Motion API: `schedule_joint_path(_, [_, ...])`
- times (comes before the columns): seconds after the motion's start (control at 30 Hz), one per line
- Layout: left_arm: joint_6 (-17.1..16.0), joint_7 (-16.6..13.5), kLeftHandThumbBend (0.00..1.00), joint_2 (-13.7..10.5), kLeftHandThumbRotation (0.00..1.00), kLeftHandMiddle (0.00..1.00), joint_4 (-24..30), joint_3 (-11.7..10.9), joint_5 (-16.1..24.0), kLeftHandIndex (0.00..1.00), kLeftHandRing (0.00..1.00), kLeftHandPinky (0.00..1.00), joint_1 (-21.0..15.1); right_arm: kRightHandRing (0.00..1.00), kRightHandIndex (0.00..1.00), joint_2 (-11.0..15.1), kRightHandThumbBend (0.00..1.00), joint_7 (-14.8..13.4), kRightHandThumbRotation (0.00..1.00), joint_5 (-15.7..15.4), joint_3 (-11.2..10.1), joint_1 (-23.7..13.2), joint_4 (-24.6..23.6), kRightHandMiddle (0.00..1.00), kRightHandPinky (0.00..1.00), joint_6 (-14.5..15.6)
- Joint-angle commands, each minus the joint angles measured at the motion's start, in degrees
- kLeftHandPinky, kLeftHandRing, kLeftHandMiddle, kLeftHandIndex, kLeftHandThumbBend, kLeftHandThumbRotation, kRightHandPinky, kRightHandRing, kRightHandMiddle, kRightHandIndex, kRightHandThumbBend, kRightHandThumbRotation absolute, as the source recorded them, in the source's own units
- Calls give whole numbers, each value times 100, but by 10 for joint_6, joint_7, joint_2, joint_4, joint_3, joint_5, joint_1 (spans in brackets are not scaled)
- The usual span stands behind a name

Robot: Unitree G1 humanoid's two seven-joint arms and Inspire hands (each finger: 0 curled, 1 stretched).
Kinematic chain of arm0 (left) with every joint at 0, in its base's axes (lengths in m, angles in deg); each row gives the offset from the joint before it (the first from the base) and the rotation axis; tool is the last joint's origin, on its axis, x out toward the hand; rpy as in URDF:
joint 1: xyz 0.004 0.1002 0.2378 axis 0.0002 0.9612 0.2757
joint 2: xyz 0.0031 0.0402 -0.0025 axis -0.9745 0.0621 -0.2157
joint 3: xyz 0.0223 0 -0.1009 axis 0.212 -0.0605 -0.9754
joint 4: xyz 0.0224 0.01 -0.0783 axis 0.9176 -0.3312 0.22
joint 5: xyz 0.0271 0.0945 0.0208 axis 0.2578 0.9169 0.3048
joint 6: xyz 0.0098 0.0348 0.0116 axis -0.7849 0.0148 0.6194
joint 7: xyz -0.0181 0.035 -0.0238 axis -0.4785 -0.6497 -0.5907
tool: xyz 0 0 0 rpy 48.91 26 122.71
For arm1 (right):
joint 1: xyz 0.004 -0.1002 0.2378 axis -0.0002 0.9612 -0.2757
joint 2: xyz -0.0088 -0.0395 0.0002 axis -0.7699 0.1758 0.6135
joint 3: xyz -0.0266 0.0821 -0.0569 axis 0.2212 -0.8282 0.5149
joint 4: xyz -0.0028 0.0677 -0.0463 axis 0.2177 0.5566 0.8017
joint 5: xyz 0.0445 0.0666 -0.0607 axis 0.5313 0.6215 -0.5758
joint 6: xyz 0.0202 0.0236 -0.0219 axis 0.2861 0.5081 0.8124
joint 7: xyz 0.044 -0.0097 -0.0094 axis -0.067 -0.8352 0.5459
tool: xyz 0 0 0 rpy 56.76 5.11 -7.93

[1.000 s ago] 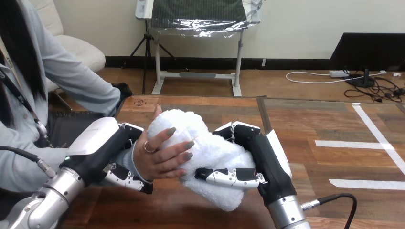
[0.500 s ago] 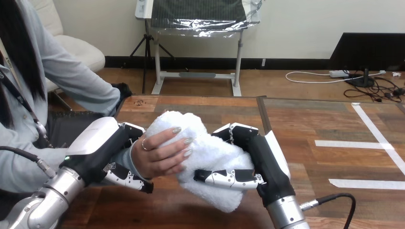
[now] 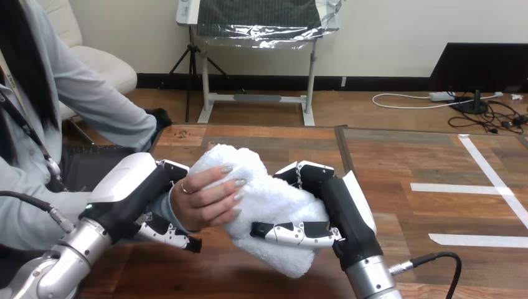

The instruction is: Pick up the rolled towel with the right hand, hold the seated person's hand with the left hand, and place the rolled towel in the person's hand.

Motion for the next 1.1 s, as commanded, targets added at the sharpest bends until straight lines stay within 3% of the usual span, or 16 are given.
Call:
schedule_joint_path(0.0, [-12,-8,100,9,3,38,3,-8,-10,41,33,31,-34,41,46,-12,85,-11,0,2,-3,-39,-28,49,34,-7])
schedule_joint_path(0.7, [-7,-8,100,8,7,42,17,-6,-5,44,37,34,-30,41,46,-13,86,-18,0,3,-7,-39,-25,49,34,-1])
schedule_joint_path(1.07, [-7,-9,100,11,10,50,18,-9,-8,52,46,44,-27,46,53,-15,89,-21,0,4,-7,-36,-29,53,38,17])
